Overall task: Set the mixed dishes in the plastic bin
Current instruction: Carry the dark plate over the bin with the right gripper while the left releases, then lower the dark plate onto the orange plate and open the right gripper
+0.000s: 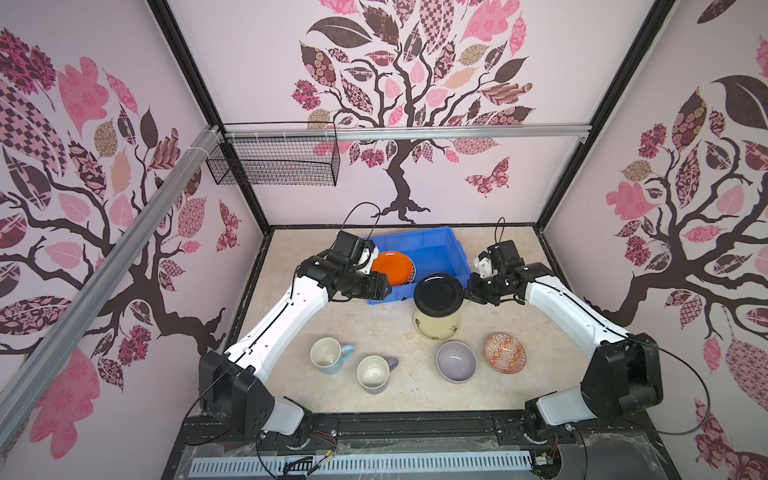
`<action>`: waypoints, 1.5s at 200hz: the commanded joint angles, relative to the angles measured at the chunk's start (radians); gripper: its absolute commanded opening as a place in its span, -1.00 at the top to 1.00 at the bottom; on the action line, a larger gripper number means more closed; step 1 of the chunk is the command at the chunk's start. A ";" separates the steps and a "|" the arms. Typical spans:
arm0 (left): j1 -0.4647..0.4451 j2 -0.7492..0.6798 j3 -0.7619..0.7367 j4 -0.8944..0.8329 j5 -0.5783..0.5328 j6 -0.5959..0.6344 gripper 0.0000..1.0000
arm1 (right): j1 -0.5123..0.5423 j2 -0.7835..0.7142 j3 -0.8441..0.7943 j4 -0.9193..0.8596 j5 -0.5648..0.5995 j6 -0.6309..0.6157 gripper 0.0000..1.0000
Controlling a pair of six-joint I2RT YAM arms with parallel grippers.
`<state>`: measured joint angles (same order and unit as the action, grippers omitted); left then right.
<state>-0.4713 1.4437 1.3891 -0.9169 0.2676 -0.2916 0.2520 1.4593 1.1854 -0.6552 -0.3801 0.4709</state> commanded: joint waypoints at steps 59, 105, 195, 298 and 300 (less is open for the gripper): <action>0.015 -0.080 -0.009 -0.019 -0.093 0.004 -0.97 | -0.002 0.300 0.353 0.079 -0.067 -0.004 1.00; 0.088 -0.083 0.010 -0.034 -0.084 0.002 -0.96 | 0.010 0.525 0.566 0.105 -0.102 -0.010 1.00; 0.181 -0.038 0.017 -0.030 -0.064 -0.009 -0.96 | 0.088 0.910 0.983 -0.032 -0.129 -0.036 1.00; 0.200 -0.004 0.007 -0.021 -0.051 -0.006 -0.97 | 0.104 1.037 1.024 -0.051 -0.140 -0.041 1.00; 0.200 -0.004 0.007 -0.022 -0.051 -0.006 -0.97 | 0.104 1.039 1.024 -0.051 -0.140 -0.043 1.00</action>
<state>-0.2787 1.4281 1.3891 -0.9401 0.2077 -0.2985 0.3550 2.4332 2.1872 -0.6880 -0.4969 0.4446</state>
